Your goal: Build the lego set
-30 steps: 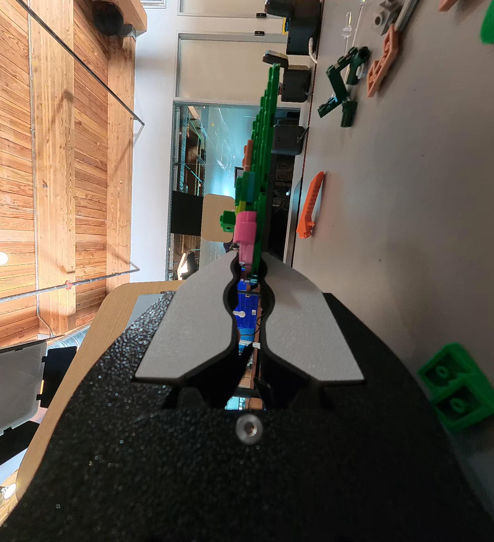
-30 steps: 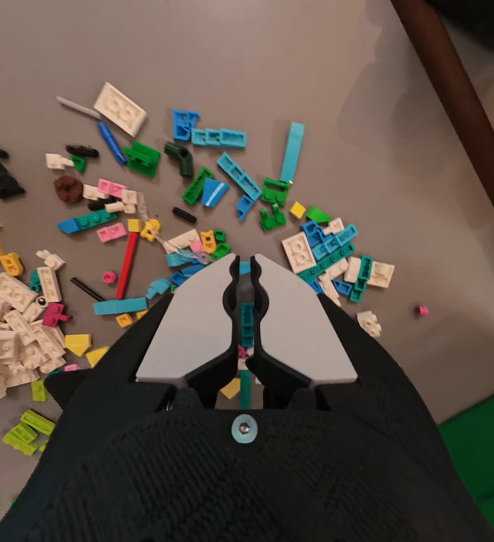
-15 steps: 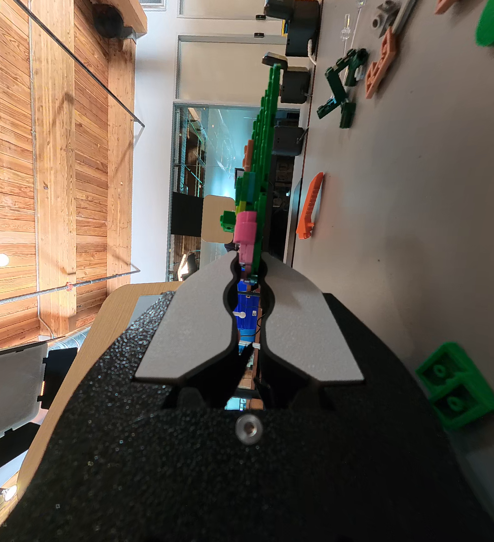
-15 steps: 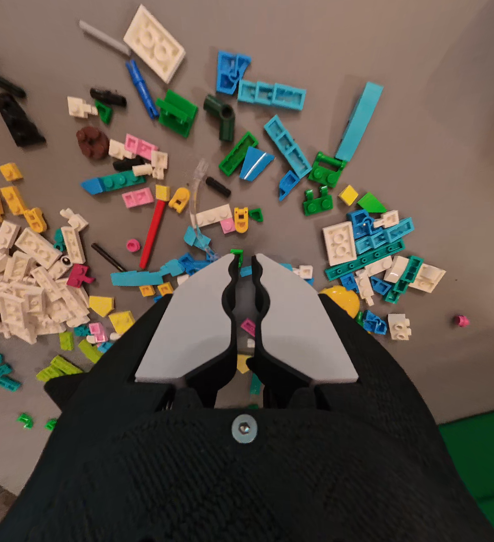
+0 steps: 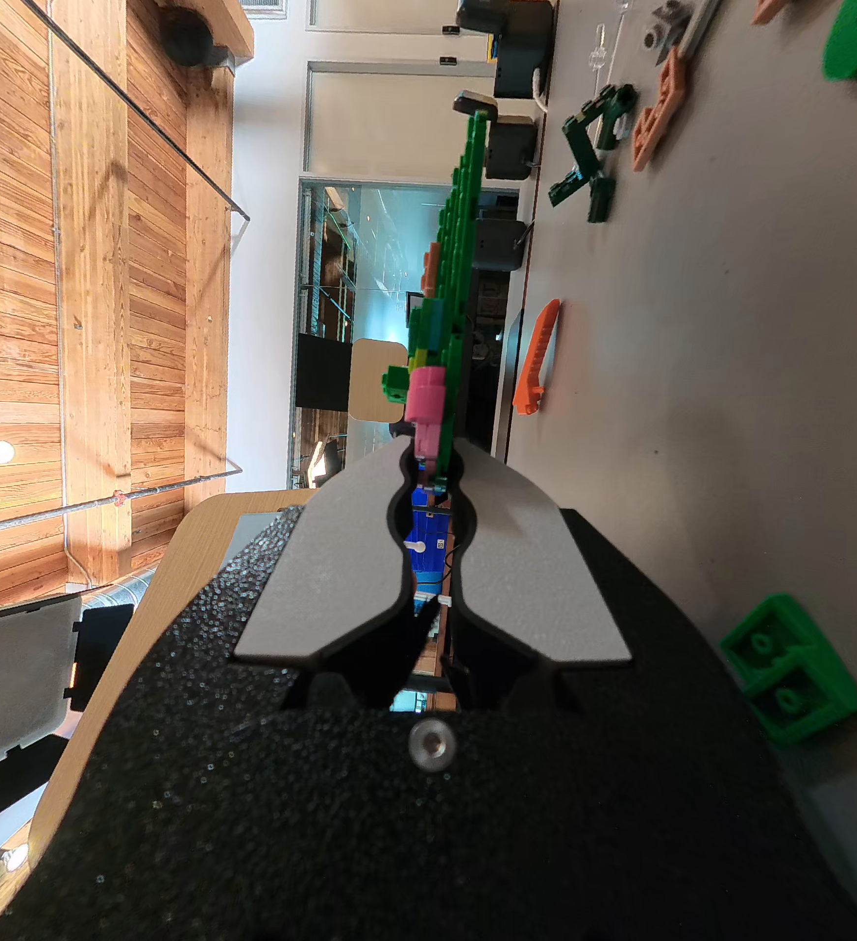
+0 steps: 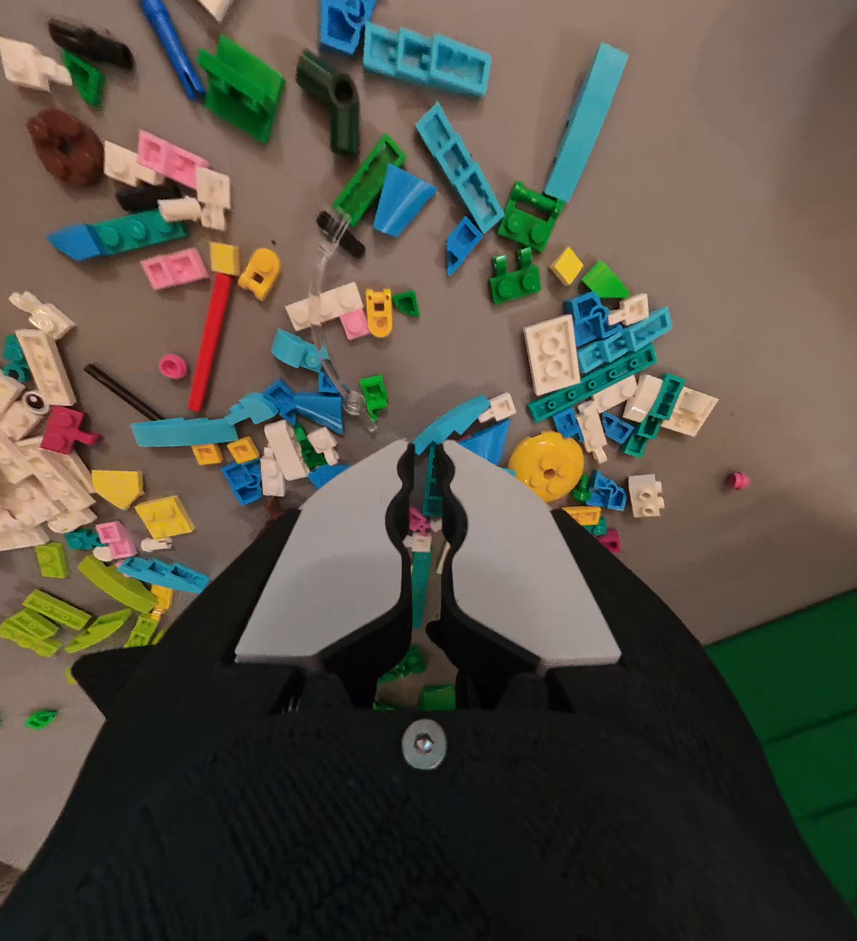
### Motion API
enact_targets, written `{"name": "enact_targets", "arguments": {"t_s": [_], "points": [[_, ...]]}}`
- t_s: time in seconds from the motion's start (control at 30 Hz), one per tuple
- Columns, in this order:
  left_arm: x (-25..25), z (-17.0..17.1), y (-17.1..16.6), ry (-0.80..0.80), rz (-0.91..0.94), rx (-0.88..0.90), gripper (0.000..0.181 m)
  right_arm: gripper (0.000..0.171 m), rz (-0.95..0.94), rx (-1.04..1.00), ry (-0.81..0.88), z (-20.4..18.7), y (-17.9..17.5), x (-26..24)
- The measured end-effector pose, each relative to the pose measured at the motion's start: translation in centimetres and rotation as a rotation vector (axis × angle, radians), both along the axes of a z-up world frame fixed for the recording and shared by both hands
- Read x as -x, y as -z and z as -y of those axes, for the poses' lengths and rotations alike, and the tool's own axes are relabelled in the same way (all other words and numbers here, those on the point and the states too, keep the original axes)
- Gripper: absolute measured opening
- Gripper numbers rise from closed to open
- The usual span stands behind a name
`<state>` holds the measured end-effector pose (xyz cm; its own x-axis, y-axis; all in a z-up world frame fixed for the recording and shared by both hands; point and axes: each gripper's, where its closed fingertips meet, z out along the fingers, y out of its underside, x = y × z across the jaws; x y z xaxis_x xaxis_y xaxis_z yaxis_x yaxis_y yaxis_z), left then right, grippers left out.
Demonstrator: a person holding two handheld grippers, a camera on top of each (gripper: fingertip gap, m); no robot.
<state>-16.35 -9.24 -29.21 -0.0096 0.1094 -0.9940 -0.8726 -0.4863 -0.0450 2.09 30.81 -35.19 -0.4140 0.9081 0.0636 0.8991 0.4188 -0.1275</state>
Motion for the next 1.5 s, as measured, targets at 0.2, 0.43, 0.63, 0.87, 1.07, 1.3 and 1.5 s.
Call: {"name": "enact_targets", "arguments": {"t_s": [0.2,0.43,0.63,0.87,1.07,1.3,1.5], "points": [[0.0,0.0,0.0,0.001,-0.002,0.002,0.009,0.005,-0.116,0.064,-0.038,1.4,-0.4,1.7],[-0.1,0.0,0.0,0.002,-0.002,0.003,0.009,0.006,-0.052,0.119,-0.052,2.2,0.1,1.1],[-0.1,0.0,0.1,0.002,-0.001,0.004,0.009,0.009,-0.038,0.160,-0.036,2.5,0.2,1.0],[0.0,0.0,0.1,0.002,0.000,0.004,0.009,0.013,0.098,0.252,-0.029,3.8,0.2,-1.0],[-0.1,0.0,0.1,0.003,0.001,0.005,0.009,0.013,0.019,0.159,-0.039,2.2,-0.2,-0.1],[-0.1,-0.1,0.1,0.004,-0.001,0.006,0.009,0.011,-0.003,0.163,-0.020,1.5,0.3,0.5],[-0.1,-0.1,0.2,0.005,0.001,0.009,0.009,0.012,-0.005,0.191,-0.029,1.8,0.5,0.6]]}}
